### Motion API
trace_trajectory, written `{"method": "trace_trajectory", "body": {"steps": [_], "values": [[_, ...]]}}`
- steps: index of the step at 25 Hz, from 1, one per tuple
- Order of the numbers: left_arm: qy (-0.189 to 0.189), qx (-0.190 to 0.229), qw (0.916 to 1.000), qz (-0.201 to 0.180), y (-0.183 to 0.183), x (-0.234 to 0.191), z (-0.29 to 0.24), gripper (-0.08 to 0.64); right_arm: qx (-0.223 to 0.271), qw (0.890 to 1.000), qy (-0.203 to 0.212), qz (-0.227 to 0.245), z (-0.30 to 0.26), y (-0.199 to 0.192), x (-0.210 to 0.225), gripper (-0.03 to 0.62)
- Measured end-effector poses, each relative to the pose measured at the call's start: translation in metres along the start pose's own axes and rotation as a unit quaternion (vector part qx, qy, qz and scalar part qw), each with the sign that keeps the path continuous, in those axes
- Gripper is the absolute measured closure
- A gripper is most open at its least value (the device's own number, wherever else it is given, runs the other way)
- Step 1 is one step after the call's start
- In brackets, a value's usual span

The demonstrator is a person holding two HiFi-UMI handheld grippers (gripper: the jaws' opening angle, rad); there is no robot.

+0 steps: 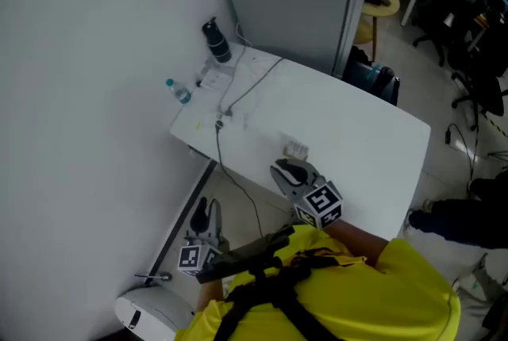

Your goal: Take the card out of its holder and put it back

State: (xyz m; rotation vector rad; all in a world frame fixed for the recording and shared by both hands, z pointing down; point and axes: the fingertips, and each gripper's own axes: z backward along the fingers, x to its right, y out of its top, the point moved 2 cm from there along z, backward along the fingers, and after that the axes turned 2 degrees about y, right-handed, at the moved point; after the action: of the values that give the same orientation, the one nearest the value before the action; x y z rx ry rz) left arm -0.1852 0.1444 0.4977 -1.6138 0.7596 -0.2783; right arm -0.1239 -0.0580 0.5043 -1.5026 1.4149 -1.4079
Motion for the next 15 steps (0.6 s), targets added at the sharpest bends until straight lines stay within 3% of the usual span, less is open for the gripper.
{"method": "trace_trajectory", "body": {"steps": [5, 7, 9, 12, 15], "values": [[-0.132, -0.017, 0.9908, -0.026, 0.004, 0.018, -0.087, 0.431, 0.013, 0.993, -0.113, -0.028, 0.032, -0.009, 0.055, 0.518], [-0.188, -0.023, 0.9807, -0.046, 0.010, 0.031, -0.117, 0.431, 0.025, 0.987, -0.154, -0.039, 0.041, -0.006, 0.066, 0.518], [-0.255, -0.037, 0.9638, -0.069, 0.012, 0.044, -0.147, 0.431, 0.042, 0.977, -0.205, -0.046, 0.050, -0.003, 0.071, 0.518], [-0.331, -0.060, 0.9367, -0.099, 0.011, 0.063, -0.191, 0.431, 0.074, 0.947, -0.307, -0.060, 0.065, -0.003, 0.083, 0.518], [-0.365, -0.075, 0.9189, -0.129, 0.012, 0.072, -0.219, 0.444, 0.106, 0.909, -0.394, -0.088, 0.076, -0.004, 0.084, 0.518]]}}
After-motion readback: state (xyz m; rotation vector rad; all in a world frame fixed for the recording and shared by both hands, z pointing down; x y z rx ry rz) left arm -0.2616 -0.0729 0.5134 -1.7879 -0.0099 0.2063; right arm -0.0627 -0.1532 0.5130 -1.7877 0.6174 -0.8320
